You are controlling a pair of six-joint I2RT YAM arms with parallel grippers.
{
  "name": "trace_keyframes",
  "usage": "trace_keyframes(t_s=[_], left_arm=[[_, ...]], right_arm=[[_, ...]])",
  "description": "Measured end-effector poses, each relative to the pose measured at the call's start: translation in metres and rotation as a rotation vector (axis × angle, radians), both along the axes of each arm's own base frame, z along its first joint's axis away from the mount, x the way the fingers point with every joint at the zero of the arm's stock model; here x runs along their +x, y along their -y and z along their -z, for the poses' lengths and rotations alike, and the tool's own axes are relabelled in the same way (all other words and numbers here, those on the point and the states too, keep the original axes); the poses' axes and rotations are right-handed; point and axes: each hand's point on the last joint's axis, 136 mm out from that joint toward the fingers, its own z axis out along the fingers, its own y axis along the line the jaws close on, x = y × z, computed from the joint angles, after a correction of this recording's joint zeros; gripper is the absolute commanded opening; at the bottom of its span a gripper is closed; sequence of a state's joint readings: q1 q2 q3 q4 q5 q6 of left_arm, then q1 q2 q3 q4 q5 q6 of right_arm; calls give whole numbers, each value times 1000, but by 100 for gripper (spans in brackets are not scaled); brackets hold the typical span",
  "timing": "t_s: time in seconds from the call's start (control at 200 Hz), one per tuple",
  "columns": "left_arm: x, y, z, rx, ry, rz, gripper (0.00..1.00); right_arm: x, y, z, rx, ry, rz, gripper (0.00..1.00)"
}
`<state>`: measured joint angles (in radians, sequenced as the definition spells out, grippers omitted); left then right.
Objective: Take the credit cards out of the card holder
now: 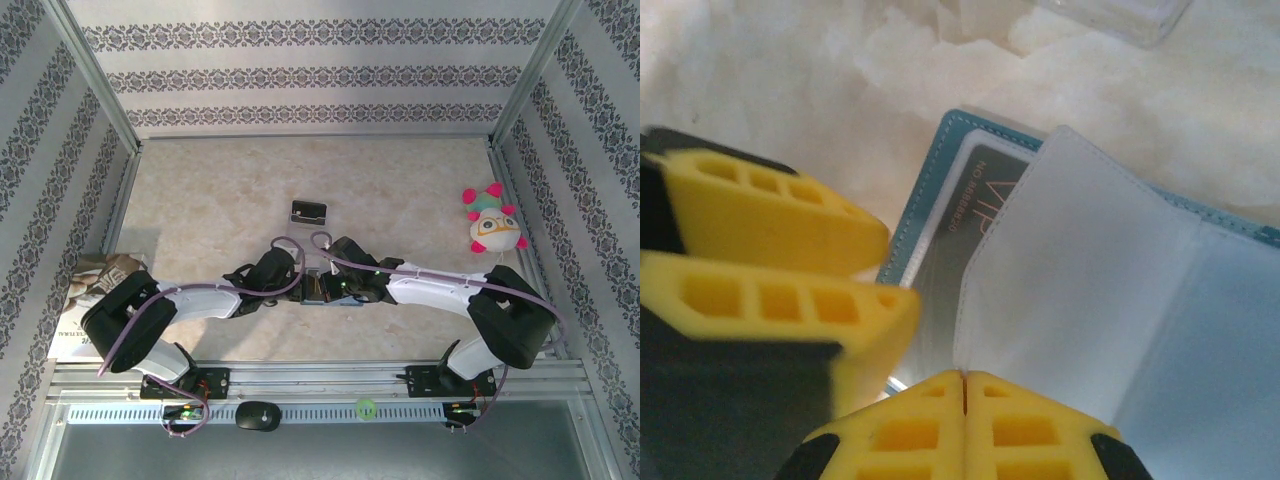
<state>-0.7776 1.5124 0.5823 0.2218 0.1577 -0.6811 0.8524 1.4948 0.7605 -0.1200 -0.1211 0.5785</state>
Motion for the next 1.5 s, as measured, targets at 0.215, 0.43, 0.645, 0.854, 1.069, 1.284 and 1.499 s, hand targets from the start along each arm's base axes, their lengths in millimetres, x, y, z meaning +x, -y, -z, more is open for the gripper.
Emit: trace_keyframes(t_s=[0.215, 0.43, 0.645, 0.854, 1.069, 1.284, 1.499], left_arm=[[0, 15, 10, 22, -20, 29, 20], [5, 18, 13, 43, -35, 21, 8], [9, 27, 14, 33, -48, 32, 3], [8, 30, 15, 24, -55, 42, 2], [7, 34, 15, 11, -63, 52, 3], [7, 36, 15, 2, -65, 61, 4], [7, 36, 14, -2, -61, 61, 5]], right_arm=[[-1, 3, 3, 9, -3, 26, 0], [0, 11, 5, 2, -3, 76, 0], [8, 33, 8, -50, -10, 193, 0], [12, 65, 9, -124, -14, 332, 25], [11, 105, 4, -192, -8, 470, 34], [15, 107, -16, -171, 36, 411, 31], [25, 53, -41, -36, 18, 219, 25]])
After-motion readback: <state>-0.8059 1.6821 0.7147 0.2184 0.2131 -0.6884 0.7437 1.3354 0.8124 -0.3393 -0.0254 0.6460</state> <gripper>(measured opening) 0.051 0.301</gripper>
